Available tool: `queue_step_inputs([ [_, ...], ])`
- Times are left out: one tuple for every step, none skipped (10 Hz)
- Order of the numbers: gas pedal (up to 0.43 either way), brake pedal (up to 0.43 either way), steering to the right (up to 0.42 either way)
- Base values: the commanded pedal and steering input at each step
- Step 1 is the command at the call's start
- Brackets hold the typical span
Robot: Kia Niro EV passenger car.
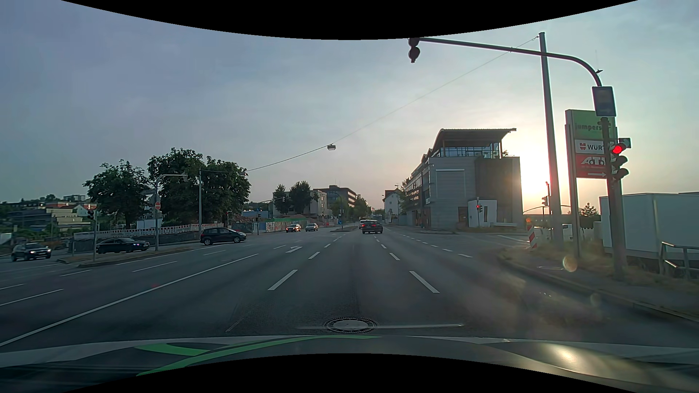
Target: Follow the waypoints while adhering to traffic rules and regulations
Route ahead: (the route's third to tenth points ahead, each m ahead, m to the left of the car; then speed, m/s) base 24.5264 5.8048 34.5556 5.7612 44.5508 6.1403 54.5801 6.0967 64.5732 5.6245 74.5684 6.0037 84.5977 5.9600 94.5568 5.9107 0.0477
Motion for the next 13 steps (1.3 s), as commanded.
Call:
queue_step_inputs([
  [0.0,0.287,0.001],
  [0.0,0.287,0.001],
  [0.0,0.287,0.001],
  [0.0,0.287,0.001],
  [0.0,0.287,0.001],
  [0.0,0.287,0.001],
  [0.0,0.287,0.001],
  [0.0,0.287,0.001],
  [0.0,0.287,0.001],
  [0.0,0.293,0.001],
  [0.0,0.293,0.001],
  [0.0,0.293,0.001],
  [0.0,0.293,0.001],
])
